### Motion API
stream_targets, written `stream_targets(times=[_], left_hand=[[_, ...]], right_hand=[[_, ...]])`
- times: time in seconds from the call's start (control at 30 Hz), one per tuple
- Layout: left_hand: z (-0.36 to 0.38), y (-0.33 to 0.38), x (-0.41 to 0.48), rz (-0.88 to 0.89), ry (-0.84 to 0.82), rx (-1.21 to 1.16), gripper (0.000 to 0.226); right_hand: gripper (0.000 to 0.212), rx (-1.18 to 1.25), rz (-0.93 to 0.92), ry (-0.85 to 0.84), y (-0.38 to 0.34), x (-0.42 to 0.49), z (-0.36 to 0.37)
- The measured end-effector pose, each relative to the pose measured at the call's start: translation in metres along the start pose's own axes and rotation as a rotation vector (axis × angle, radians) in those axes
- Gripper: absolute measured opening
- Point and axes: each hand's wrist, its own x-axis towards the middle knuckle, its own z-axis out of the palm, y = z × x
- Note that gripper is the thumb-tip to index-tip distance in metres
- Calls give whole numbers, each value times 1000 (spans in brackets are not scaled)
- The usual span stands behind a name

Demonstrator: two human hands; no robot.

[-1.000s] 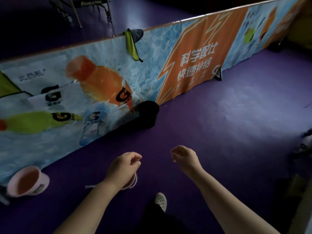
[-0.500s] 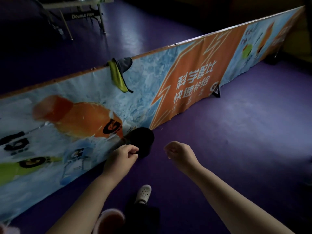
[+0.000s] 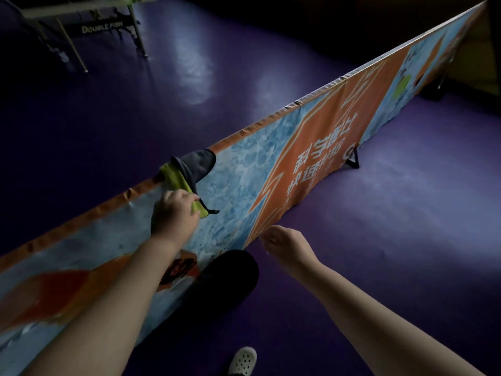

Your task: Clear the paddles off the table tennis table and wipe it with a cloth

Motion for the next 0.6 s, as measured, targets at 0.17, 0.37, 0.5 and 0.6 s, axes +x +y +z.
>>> stream_targets(times=[0.17, 0.37, 0.5, 0.6], left_hand=[[20, -26, 74, 237, 44, 272, 40], [26, -38, 90, 369, 158, 257, 13], [21, -21, 97, 432, 220, 73, 18], [13, 11, 96, 526, 197, -131, 13]], right_hand=[[13, 55, 78, -5, -1, 40, 7], [16, 98, 156, 6, 16, 56, 3], [16, 109, 177, 14, 20, 60, 0], [19, 122, 165, 74, 20, 59, -3]])
